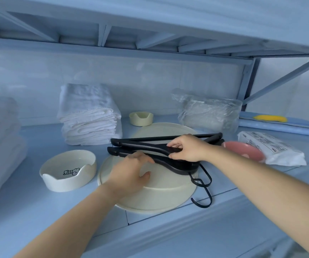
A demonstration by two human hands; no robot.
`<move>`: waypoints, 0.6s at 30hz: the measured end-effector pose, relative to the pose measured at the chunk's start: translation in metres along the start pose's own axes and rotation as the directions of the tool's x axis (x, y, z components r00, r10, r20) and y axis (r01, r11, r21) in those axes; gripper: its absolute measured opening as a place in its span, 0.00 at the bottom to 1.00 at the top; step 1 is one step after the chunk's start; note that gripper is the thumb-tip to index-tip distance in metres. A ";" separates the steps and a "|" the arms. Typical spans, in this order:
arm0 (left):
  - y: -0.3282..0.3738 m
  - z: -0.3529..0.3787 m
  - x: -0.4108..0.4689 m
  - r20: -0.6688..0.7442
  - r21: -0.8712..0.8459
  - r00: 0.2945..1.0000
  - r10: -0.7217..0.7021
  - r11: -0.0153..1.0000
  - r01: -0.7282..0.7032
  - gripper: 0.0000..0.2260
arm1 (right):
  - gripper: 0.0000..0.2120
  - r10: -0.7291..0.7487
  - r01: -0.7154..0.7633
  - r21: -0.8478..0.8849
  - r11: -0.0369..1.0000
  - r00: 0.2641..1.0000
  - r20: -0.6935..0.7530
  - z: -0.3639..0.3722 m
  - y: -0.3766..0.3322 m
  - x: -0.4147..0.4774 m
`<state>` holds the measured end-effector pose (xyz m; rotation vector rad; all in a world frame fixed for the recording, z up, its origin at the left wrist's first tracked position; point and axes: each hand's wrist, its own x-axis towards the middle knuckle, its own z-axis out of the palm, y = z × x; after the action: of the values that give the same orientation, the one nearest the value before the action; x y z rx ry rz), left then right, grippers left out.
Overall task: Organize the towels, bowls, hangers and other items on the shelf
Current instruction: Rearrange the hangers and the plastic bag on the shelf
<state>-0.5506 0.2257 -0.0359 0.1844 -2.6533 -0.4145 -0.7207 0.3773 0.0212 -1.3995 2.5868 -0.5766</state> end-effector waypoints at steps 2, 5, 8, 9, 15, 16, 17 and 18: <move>0.004 0.000 0.001 0.014 0.015 1.000 0.015 1.000 -0.015 0.15 | 0.24 -0.013 0.013 0.006 1.000 1.000 -0.014 0.001 -0.002 -0.007; 0.012 0.000 0.005 -0.008 0.016 1.000 0.028 0.999 -0.028 0.15 | 0.16 -0.036 0.041 0.055 0.998 0.996 -0.083 -0.003 -0.003 -0.014; 0.021 0.000 0.009 -0.014 0.021 0.999 0.032 0.999 -0.032 0.16 | 0.17 -0.042 0.049 0.047 0.998 0.990 -0.131 -0.015 0.009 -0.019; 0.024 0.000 0.011 -0.015 0.030 0.999 0.039 0.999 -0.039 0.17 | 0.21 -0.041 0.041 0.005 0.999 0.994 -0.102 -0.020 0.015 -0.021; 0.041 0.003 0.037 -0.025 0.071 0.997 0.067 0.995 -0.065 0.24 | 0.25 -0.099 0.112 -0.259 0.959 0.993 0.064 -0.035 0.041 -0.025; 0.044 0.005 0.043 0.007 0.095 0.998 0.064 0.993 -0.065 0.26 | 0.23 -0.131 0.149 -0.275 0.950 0.988 0.084 -0.035 0.043 -0.024; 0.046 0.007 0.048 0.053 0.130 0.997 0.055 0.990 -0.061 0.28 | 0.22 -0.161 0.183 -0.280 0.942 0.982 0.099 -0.034 0.045 -0.023; 0.048 0.009 0.054 0.103 0.166 0.994 0.037 0.985 -0.054 0.30 | 0.21 -0.184 0.208 -0.276 0.938 0.977 0.110 -0.034 0.047 -0.022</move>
<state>-0.6056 0.2627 -0.0069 0.1589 -2.7860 -0.1888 -0.7553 0.4275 0.0323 -1.7443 2.5588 -0.1628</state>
